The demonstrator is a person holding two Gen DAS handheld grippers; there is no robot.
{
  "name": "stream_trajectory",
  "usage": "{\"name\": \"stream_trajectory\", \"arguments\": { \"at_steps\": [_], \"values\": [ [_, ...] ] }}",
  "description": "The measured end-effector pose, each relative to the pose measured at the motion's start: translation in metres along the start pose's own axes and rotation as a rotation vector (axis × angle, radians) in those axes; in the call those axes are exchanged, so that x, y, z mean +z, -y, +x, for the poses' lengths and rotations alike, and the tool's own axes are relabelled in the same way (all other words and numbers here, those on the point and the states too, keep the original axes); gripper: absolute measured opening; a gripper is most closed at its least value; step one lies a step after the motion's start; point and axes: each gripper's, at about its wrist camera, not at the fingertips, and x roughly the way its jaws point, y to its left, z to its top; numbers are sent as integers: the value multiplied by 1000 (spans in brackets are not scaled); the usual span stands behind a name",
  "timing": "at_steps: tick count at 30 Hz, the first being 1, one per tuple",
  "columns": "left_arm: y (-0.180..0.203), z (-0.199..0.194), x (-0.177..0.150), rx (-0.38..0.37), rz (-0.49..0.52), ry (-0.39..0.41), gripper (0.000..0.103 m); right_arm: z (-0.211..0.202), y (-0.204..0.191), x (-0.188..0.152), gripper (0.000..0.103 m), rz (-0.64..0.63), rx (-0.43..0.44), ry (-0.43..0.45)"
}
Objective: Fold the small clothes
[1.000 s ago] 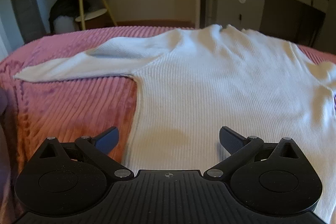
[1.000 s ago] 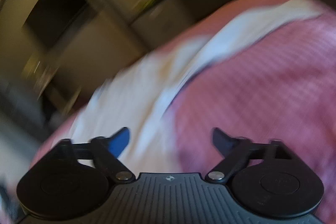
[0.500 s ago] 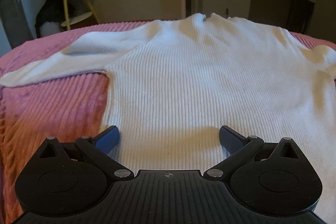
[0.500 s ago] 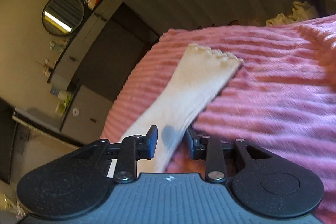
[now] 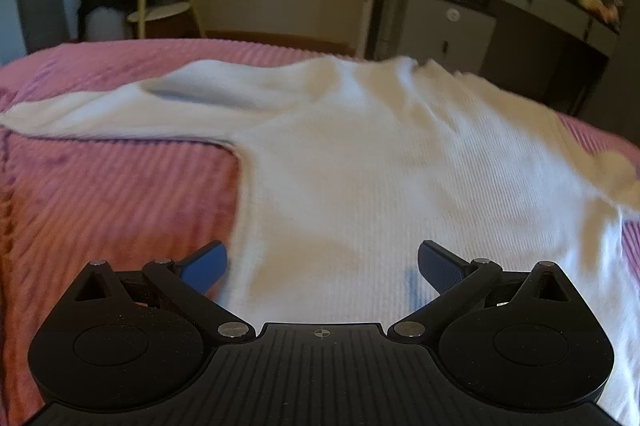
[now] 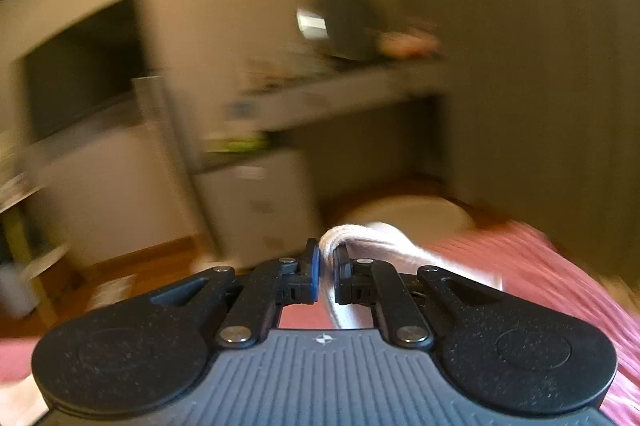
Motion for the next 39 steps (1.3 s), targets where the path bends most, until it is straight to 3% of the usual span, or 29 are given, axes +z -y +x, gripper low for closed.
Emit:
{"name": "stream_trajectory", "arguments": {
  "at_steps": [3,5,8,9,12,15,20,28,31,32,34,38,39],
  "values": [
    [-12,-12,5,-4,-34,27,103,-18,-79,-11,7,-104,192,4],
    [-19,-17,8,2,-49,40,103,-25,-129,-35,7,-160,337,-56],
    [-34,-23,12,-1,-95,63,103,-32,-176,-83,27,-198,461,-186],
    [-39,-23,13,-6,-109,64,103,-37,-183,-98,28,-174,470,-219],
    [-48,-22,16,-30,-159,69,103,-54,-174,-131,28,-84,412,-270],
    [-49,-18,15,-92,-183,64,103,-72,-144,-155,28,-13,274,-280],
    [-38,-1,18,-151,-139,37,103,-81,-85,-189,28,143,164,-331],
    [-15,31,51,-216,-154,56,103,-39,-55,-200,28,336,157,-328],
    [-10,61,69,-240,-188,10,101,-29,-45,-199,28,388,176,-315],
    [-11,73,74,-244,-208,-21,98,-27,-41,-198,28,390,170,-303],
    [-13,93,81,-247,-250,-77,74,-25,-32,-198,28,407,155,-287],
    [-16,111,92,-245,-302,-106,68,-17,-14,-202,28,490,159,-284],
    [-15,111,95,-263,-299,-101,51,-15,-13,-202,28,502,163,-280]
  ]
}}
